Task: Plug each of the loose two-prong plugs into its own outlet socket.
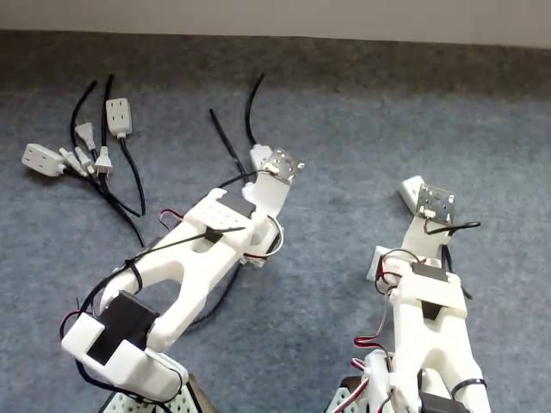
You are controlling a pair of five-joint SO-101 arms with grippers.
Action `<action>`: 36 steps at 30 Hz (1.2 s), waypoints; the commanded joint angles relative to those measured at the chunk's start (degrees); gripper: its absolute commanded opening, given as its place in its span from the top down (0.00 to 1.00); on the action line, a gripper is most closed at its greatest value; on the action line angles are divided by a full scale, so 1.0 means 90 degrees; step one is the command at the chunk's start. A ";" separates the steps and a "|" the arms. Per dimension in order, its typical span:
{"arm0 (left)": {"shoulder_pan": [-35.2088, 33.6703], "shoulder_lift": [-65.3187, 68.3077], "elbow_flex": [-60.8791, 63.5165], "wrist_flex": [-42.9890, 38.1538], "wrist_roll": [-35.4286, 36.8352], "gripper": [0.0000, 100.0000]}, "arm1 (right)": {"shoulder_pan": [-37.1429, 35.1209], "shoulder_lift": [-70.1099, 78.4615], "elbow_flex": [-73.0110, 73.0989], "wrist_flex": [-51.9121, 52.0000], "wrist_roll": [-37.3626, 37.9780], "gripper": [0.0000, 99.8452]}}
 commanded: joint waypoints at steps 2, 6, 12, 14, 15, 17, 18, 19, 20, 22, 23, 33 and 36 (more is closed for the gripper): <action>0.0103 -0.0024 -0.0122 -0.0068 0.0010 0.99 | -0.0044 -0.0054 -0.0015 -0.0093 0.0039 0.75; 0.0112 -0.0063 -0.0142 -0.0068 0.0010 0.99 | -0.0044 -0.0054 -0.0015 -0.0103 0.0039 0.75; 0.0357 -0.0484 -0.1089 0.0801 0.0000 0.99 | -0.0044 -0.0054 -0.0015 -0.0103 0.0039 0.75; 0.0503 -0.0845 -0.1832 0.1426 0.0000 0.99 | -0.0044 -0.0054 -0.0015 -0.0103 0.0039 0.75; 0.0601 -0.1060 -0.2203 0.1739 0.0000 0.99 | -0.0044 -0.0054 -0.0015 -0.0103 0.0039 0.75; 0.0806 -0.1519 -0.2828 0.2237 -0.0010 0.99 | -0.0044 -0.0054 -0.0015 -0.0103 0.0039 0.75; 0.0864 -0.1753 -0.3004 0.2413 -0.0010 0.99 | -0.0044 -0.0054 -0.0015 -0.0103 0.0039 0.75; 0.0894 -0.1988 -0.3053 0.2481 -0.0020 0.99 | -0.0044 -0.0054 -0.0015 -0.0103 0.0039 0.75; 0.0894 -0.2252 -0.3004 0.2462 -0.0117 0.99 | -0.0044 -0.0054 -0.0015 -0.0103 0.0039 0.75; 0.0855 -0.2799 -0.2672 0.2462 -0.0479 0.99 | -0.0044 -0.0054 -0.0015 -0.0103 0.0039 0.75; 0.0855 -0.3101 -0.2408 0.2403 -0.0674 0.99 | -0.0044 -0.0054 -0.0015 -0.0103 0.0039 0.75; 0.0864 -0.7839 0.2818 -0.2129 -0.0733 0.99 | -0.0054 -0.0054 -0.0015 -0.0122 0.0039 0.75; 0.0698 -0.8943 0.4088 -0.3272 -0.0117 0.99 | -0.0054 -0.0054 -0.0015 -0.0122 0.0039 0.75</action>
